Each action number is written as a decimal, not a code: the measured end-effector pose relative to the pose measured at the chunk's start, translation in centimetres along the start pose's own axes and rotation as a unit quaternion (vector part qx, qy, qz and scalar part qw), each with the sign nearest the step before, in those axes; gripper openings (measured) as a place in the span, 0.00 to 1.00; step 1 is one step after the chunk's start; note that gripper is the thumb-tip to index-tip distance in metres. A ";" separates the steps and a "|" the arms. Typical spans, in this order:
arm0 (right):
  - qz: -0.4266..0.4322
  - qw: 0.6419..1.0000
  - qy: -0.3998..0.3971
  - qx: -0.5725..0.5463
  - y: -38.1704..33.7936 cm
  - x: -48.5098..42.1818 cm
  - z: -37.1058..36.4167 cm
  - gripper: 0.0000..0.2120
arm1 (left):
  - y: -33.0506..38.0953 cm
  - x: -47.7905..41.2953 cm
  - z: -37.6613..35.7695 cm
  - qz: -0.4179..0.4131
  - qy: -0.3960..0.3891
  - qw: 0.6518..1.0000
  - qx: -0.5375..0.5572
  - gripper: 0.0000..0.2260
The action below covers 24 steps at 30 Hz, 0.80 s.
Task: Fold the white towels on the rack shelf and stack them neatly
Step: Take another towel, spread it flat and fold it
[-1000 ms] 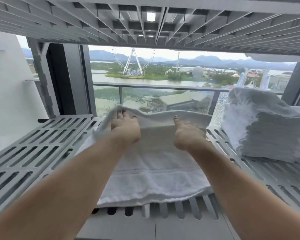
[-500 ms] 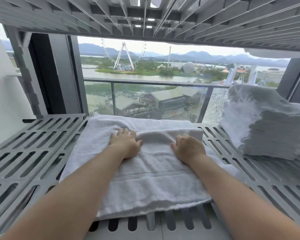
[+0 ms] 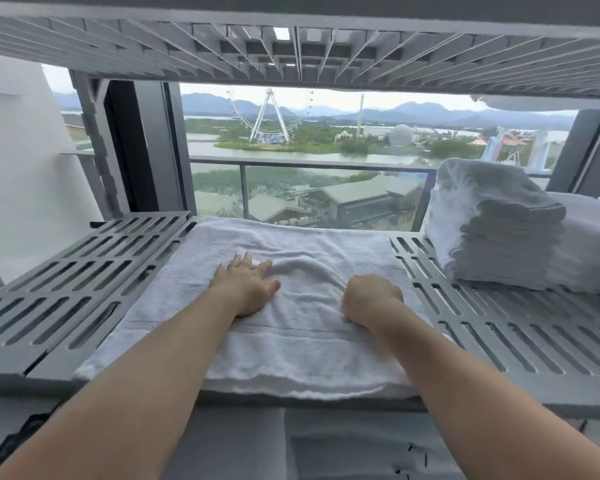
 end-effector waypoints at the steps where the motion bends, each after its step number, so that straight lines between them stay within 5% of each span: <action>1: 0.005 1.000 -0.002 -0.006 0.1 0.6 0.2 0.09 | -0.1 0.8 0.0 -0.009 0.006 1.000 0.007 0.30; 6: 0.139 0.984 0.098 -0.051 -0.7 3.8 0.7 0.25 | 0.6 4.2 -0.2 -0.099 -0.012 0.994 0.054 0.22; 9: 0.184 0.978 -0.002 -0.095 -0.7 5.0 -1.2 0.34 | 0.8 5.2 0.9 -0.044 0.024 0.983 0.178 0.14; 12: 0.150 0.982 -0.062 -0.093 0.4 5.5 -3.0 0.37 | 1.8 5.2 1.8 0.008 0.057 0.994 0.088 0.17; 18: 0.094 0.990 -0.005 -0.107 6.0 6.1 -3.2 0.32 | 5.8 4.3 2.0 0.093 0.011 0.995 -0.027 0.22; 21: 0.106 0.982 -0.018 -0.154 7.8 5.6 -3.1 0.25 | 9.3 3.7 1.7 -0.022 0.049 0.998 -0.022 0.19; 24: 0.109 0.965 0.020 -0.237 9.1 4.9 -2.0 0.15 | 13.6 4.1 0.6 -0.155 -0.004 0.987 0.050 0.20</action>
Point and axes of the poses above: each hand's wrist, its own x-axis away from the middle knuckle, its own z-axis out of the back of the hand, y = z × x, the point moved 4 cm from there along -x, towards the middle knuckle, and after that the axes turned 1 degree about y, right-handed, at the moved point
